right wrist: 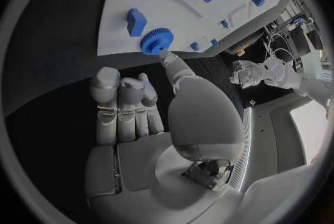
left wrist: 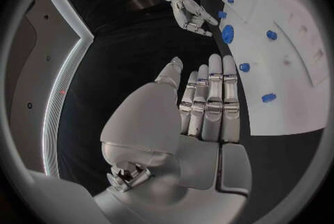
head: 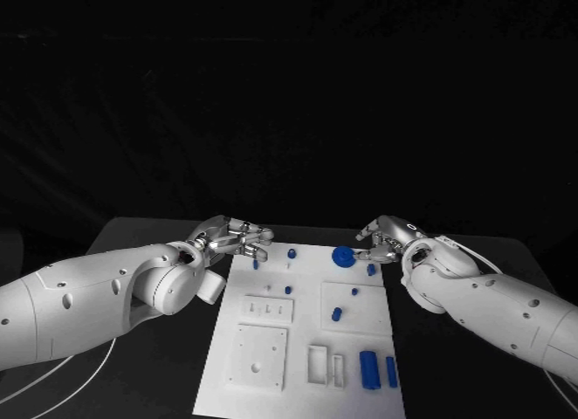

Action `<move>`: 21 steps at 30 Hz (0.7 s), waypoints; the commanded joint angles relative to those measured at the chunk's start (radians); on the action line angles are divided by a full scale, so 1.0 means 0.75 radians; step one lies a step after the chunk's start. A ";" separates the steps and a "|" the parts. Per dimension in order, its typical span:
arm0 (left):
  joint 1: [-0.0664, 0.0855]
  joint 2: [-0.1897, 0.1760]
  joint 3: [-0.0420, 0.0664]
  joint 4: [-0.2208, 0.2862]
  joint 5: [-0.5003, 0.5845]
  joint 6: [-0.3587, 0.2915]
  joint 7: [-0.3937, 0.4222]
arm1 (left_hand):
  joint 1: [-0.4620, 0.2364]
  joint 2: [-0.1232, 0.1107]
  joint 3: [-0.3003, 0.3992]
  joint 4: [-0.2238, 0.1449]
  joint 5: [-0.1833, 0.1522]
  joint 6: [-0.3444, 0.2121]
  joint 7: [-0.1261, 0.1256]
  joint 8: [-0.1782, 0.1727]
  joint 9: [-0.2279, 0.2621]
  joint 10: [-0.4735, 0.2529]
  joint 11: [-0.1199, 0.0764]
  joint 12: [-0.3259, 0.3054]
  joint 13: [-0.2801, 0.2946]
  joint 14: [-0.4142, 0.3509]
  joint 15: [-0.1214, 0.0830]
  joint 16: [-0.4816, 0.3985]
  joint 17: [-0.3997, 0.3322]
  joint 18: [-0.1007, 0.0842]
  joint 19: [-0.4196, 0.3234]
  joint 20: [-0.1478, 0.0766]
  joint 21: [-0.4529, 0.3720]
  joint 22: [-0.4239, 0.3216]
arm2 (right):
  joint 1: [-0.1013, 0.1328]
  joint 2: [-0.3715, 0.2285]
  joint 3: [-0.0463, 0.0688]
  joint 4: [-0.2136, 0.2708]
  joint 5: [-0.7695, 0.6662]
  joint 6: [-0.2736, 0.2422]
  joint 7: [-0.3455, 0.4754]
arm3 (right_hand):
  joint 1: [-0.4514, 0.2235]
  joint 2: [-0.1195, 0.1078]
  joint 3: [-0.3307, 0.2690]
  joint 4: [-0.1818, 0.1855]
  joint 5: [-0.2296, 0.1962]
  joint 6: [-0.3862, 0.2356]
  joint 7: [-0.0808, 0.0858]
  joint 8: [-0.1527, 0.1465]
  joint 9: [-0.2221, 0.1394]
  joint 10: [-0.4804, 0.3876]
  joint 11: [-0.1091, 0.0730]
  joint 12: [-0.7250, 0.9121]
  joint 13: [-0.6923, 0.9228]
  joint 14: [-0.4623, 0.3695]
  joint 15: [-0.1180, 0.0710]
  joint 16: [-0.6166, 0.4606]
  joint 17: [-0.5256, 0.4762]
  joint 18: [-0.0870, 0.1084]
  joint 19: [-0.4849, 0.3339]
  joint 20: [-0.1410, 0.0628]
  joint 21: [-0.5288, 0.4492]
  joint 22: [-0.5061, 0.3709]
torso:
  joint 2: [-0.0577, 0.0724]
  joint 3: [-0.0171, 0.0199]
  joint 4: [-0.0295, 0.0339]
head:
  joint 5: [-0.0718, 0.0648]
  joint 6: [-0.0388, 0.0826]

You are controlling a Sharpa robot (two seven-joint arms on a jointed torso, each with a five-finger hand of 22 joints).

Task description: Assemble the parts on the task board

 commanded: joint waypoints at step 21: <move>-0.001 0.011 0.001 0.018 -0.005 0.033 0.003 | -0.006 0.010 -0.001 -0.007 -0.008 -0.008 0.001 -0.007 -0.001 -0.012 0.000 -0.006 0.002 -0.004 0.003 -0.003 0.002 -0.009 -0.005 0.002 0.011 -0.004 | -0.002 0.095 0.001 -0.112 -0.065 0.039 0.002 | 0.015 0.000 -0.002 0.019 -0.008 -0.013 0.000 -0.007 -0.002 0.020 0.000 0.032 0.027 0.012 0.005 0.002 0.056 0.014 0.075 0.013 0.009 0.045 | 0.017 -0.0067 0.0194 | -0.002 -0.006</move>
